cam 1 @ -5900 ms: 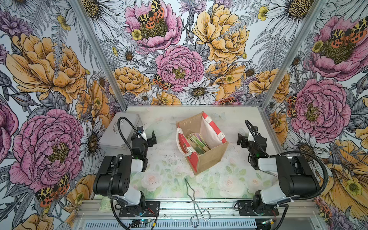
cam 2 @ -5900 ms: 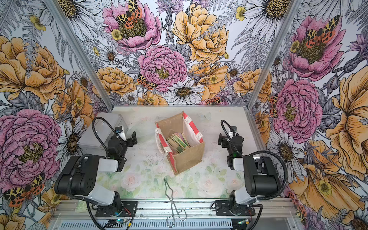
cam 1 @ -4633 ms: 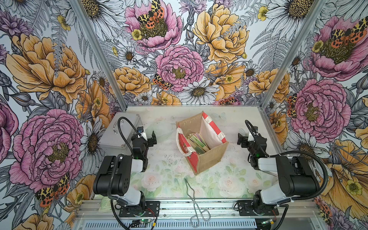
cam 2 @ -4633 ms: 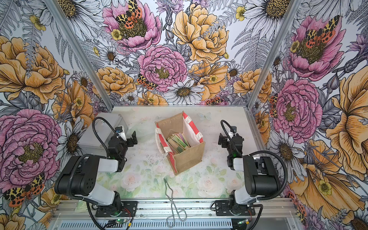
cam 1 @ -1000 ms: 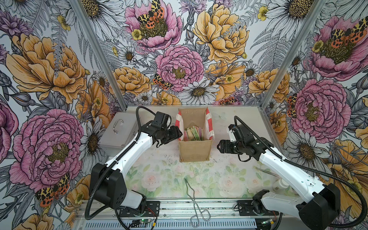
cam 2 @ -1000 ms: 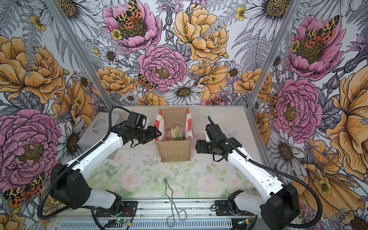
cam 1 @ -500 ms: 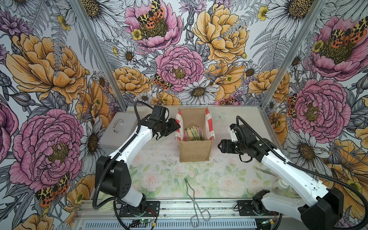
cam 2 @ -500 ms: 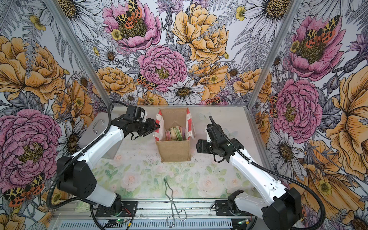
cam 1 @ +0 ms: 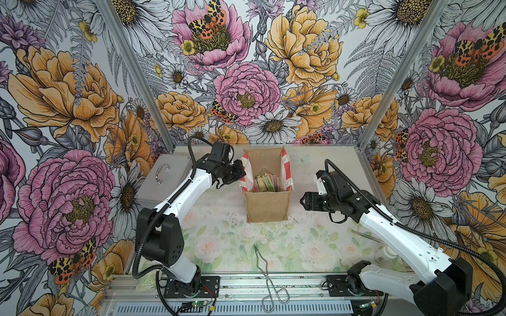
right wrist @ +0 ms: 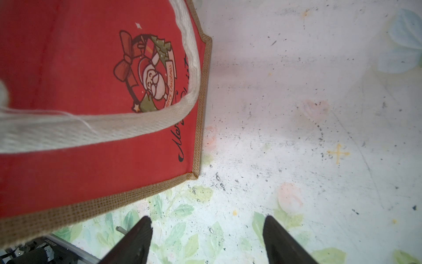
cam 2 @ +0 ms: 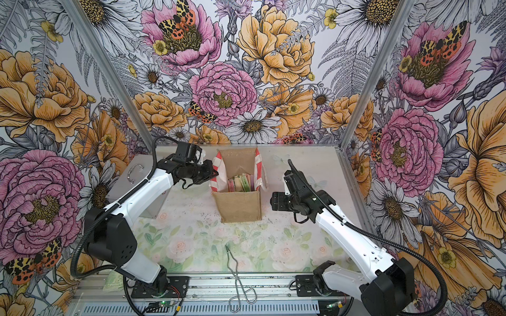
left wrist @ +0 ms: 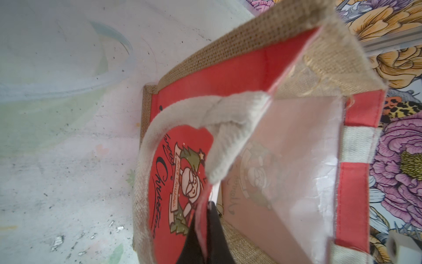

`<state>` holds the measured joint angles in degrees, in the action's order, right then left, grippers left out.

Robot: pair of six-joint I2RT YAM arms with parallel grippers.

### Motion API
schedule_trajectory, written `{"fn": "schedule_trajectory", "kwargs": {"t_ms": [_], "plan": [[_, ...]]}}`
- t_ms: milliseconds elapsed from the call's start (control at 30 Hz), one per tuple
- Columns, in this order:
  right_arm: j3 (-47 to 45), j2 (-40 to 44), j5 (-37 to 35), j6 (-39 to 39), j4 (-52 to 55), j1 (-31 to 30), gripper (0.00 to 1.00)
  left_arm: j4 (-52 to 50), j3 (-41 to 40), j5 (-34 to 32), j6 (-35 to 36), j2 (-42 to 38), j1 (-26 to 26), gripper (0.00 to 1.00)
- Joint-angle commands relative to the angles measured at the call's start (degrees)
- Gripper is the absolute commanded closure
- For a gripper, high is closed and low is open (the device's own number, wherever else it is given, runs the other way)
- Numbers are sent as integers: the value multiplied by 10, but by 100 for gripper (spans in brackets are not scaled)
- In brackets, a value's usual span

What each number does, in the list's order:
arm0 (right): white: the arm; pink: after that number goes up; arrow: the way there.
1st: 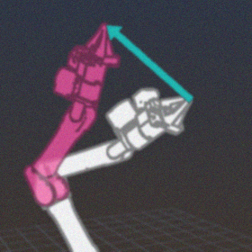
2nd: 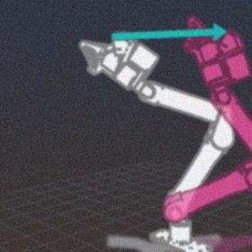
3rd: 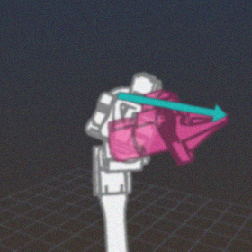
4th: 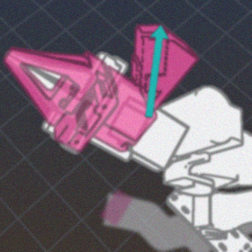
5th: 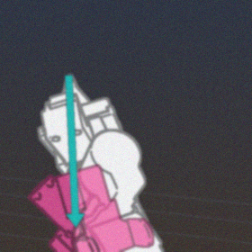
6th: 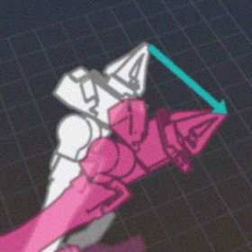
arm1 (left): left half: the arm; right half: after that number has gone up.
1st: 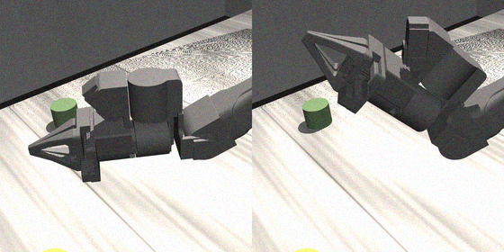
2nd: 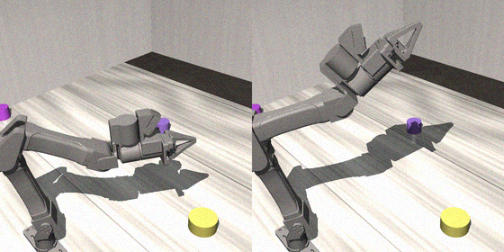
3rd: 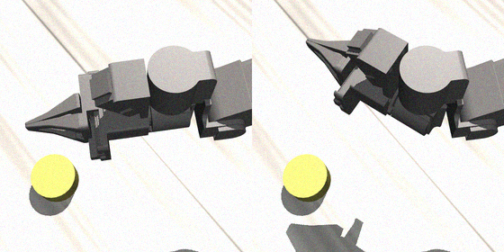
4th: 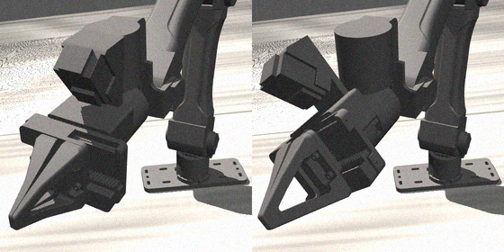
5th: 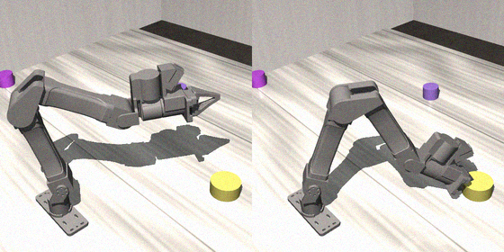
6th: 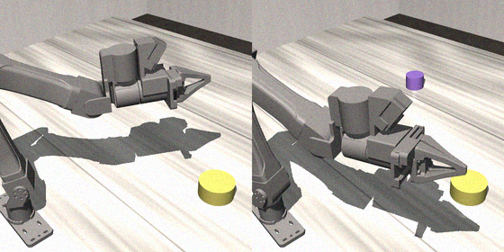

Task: Take out the folding fans from the tote bags
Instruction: Pick up the canvas bag from the center of the board.

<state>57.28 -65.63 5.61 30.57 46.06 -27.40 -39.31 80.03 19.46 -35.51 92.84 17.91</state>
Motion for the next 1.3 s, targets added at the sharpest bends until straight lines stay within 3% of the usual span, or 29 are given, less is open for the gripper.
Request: {"fn": "schedule_trajectory", "kwargs": {"t_ms": [0, 433, 533, 633, 700, 800, 833, 900, 1000, 1067, 1200, 1267], "plan": [[9, 15, -6, -4, -3, 2, 26, 37, 45, 4, 48, 32, -16, 100], [33, 76, -7, -52, -60, 2, 38, 41, 378, -10, 263, 190, 16, 100], [12, 87, -9, -53, -92, 2, 39, 57, 401, -61, 339, 199, 32, 100], [-26, 92, -15, -50, -138, 1, 44, 116, 335, -86, 384, 172, 47, 100], [-65, 95, -8, -42, -195, 0, 47, 209, 220, -125, 463, 126, 78, 100], [-110, 97, 1, -23, -262, -2, 49, 373, 34, -287, 624, 63, 150, 100], [-118, 98, -1, -19, -271, -2, 49, 409, 6, -293, 652, 55, 160, 100], [-131, 101, -9, -16, -276, -3, 50, 426, -3, -258, 620, 51, 153, 100], [-141, 112, -19, -19, -276, -4, 50, 367, 55, -104, 491, 68, 101, 100], [-146, 122, -24, -20, -276, -4, 50, 377, 81, -59, 451, 81, 79, 100], [-155, 133, -39, -33, -285, -4, 52, 382, 128, 51, 445, 97, 68, 100], [-157, 128, -45, -40, -303, -4, 52, 380, 134, 62, 473, 101, 81, 100]]}}
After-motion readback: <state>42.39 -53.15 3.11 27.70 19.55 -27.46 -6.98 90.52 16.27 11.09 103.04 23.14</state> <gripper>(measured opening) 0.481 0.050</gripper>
